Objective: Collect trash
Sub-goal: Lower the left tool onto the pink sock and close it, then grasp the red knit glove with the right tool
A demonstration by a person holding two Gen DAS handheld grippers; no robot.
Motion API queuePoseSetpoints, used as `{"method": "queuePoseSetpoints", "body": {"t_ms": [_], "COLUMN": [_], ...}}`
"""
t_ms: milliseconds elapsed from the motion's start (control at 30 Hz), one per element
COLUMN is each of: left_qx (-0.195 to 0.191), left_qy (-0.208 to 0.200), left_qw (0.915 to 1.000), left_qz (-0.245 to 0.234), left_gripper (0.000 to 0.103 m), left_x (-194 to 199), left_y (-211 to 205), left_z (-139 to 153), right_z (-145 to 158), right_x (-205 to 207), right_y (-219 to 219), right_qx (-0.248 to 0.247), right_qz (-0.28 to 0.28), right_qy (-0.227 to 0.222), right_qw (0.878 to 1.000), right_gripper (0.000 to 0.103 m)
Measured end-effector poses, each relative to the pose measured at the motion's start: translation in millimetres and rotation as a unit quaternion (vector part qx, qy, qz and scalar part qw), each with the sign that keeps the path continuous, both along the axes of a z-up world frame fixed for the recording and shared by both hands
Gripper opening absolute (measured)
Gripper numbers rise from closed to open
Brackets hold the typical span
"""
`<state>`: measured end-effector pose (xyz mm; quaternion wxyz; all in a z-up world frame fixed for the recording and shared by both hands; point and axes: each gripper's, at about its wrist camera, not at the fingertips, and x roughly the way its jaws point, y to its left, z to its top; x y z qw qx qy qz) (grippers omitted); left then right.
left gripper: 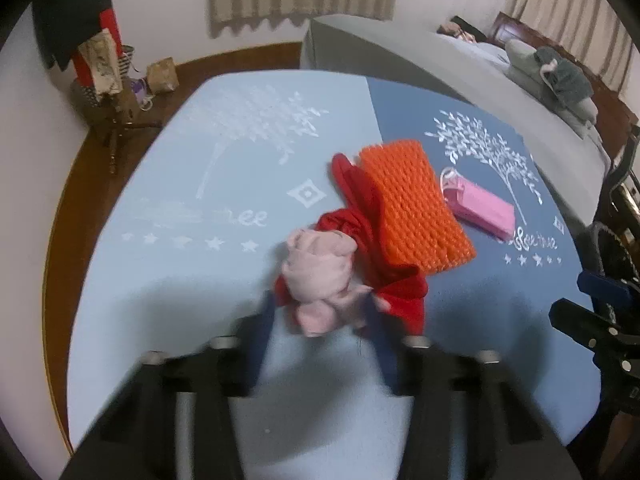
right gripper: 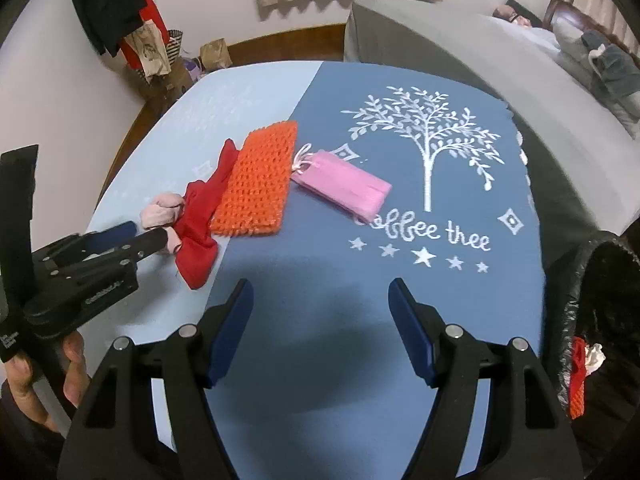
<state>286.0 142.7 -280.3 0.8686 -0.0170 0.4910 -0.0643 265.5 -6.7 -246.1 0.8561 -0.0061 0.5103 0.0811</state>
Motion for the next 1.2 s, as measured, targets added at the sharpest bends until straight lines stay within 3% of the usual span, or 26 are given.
{"method": "queuePoseSetpoints", "body": {"t_ms": [167, 500, 867, 967, 1067, 1133, 1200], "left_qx": [-0.006, 0.018, 0.009, 0.004, 0.006, 0.004, 0.003], "left_qy": [-0.006, -0.024, -0.021, -0.020, -0.021, -0.020, -0.019], "left_qw": [0.9999, 0.9995, 0.9995, 0.9996, 0.9995, 0.9995, 0.9995], "left_qz": [-0.010, 0.003, 0.019, 0.020, 0.021, 0.024, 0.025], "left_gripper": [0.013, 0.010, 0.010, 0.010, 0.010, 0.009, 0.009], "left_x": [-0.8, -3.9, -18.2, -22.3, -26.6, -27.8, -27.6], "left_y": [7.1, 50.7, 84.6, 85.6, 85.1, 85.4, 85.0], "left_z": [1.4, 12.5, 9.6, 8.6, 7.5, 6.5, 7.3], "right_z": [-3.0, -4.7, -18.2, -25.2, -35.2, -41.5, -41.4], "right_x": [2.9, 7.7, 26.9, 32.2, 37.9, 40.4, 39.7], "right_y": [8.3, 43.5, 96.3, 100.7, 104.1, 106.3, 106.6], "right_qx": [0.001, 0.014, 0.026, 0.026, 0.025, 0.027, 0.030], "right_qz": [0.004, 0.010, 0.036, 0.036, 0.038, 0.044, 0.046], "right_qy": [0.003, -0.003, -0.004, 0.000, 0.008, 0.017, 0.017], "right_qw": [1.000, 1.000, 0.999, 0.999, 0.999, 0.999, 0.998], "right_gripper": [0.068, 0.068, 0.058, 0.050, 0.034, 0.010, 0.007]}}
